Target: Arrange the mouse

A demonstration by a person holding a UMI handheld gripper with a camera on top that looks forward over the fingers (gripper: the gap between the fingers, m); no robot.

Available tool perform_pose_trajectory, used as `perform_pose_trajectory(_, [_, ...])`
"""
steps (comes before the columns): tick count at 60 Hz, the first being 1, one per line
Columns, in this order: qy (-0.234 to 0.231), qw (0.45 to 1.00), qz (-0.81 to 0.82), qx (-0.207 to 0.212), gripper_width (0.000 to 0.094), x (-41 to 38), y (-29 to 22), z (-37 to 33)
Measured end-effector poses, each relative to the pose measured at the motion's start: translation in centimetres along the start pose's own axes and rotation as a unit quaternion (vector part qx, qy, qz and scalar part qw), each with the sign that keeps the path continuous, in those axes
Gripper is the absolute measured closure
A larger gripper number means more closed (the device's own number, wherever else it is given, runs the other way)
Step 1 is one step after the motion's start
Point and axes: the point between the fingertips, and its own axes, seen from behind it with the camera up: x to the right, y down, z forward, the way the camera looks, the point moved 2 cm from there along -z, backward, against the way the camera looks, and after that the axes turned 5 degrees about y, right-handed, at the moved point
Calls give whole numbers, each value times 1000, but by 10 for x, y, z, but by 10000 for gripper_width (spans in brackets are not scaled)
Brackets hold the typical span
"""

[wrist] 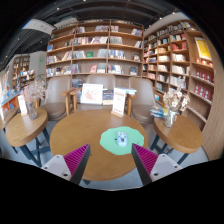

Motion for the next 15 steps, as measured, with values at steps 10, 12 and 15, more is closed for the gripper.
perform_pose_trajectory(10, [2,1000,-9,0,82,-2,9,-13])
perform_pose_trajectory(12, [4,1000,-11,5,85,-1,7,-13])
perform_pose_trajectory(15, [1,1000,-17,12,84,-3,3,-16])
